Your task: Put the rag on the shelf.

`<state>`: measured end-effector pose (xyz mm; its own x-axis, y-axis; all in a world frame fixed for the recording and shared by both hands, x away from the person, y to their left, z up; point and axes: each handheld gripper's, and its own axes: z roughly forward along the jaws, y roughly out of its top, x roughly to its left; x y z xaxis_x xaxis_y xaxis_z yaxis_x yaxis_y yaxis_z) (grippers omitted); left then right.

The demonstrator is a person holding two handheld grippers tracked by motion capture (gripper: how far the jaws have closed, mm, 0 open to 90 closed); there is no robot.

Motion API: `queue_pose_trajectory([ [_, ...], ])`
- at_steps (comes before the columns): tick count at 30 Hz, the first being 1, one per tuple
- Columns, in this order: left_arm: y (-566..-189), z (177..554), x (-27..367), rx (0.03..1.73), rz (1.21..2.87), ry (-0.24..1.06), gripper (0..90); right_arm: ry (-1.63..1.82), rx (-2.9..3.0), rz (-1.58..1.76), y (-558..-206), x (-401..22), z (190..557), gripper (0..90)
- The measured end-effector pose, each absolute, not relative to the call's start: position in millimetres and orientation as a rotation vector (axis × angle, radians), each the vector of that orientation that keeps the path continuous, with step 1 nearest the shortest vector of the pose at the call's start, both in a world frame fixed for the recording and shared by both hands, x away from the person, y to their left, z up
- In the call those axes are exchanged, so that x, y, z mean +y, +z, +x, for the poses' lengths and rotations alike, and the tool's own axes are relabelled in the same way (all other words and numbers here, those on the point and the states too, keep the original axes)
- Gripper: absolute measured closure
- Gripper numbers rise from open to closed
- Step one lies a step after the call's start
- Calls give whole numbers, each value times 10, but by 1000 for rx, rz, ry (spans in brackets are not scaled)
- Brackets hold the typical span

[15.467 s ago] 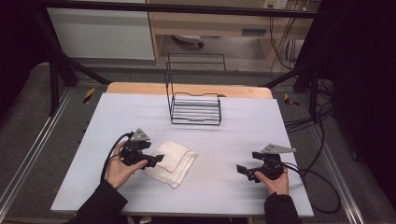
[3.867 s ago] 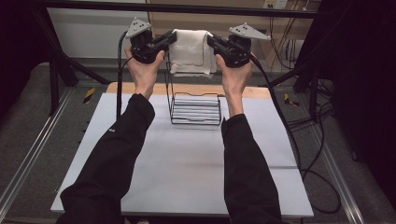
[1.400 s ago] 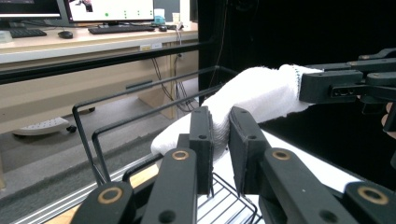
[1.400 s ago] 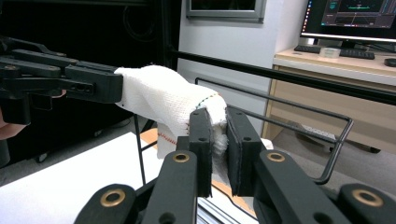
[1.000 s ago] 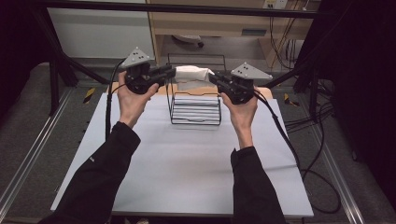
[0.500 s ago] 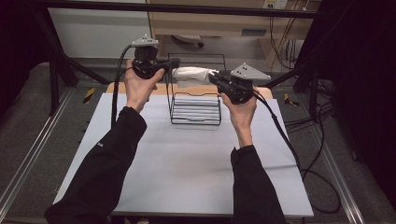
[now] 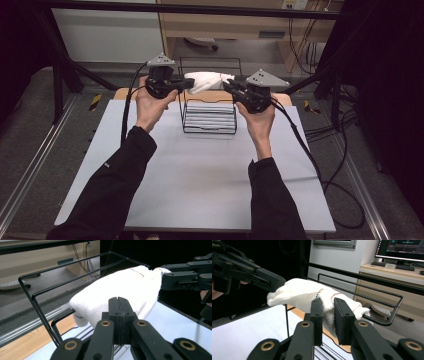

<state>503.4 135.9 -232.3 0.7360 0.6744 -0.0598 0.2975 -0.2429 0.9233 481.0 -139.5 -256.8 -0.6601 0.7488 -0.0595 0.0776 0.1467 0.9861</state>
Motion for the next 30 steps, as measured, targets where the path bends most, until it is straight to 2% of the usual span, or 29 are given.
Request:
queue_pose_trajectory([
  [6, -2363, 5042, 1346, 760, 1833, 449, 899, 1583, 1862, 785, -2516, -1435, 4764, 670],
  [8, -2380, 5044, 1338, 759, 1839, 457, 899, 1602, 1850, 781, -2492, -1462, 4747, 671],
  [11, -2416, 5050, 1327, 759, 1846, 464, 899, 1616, 1850, 781, -2461, -1490, 4732, 711],
  [17, -2521, 5064, 1295, 757, 1856, 461, 899, 1593, 1943, 803, -2476, -1420, 4757, 900],
  [30, -2650, 5109, 1263, 768, 1849, 507, 898, 1464, 1984, 902, -2745, -1282, 4950, 897],
])
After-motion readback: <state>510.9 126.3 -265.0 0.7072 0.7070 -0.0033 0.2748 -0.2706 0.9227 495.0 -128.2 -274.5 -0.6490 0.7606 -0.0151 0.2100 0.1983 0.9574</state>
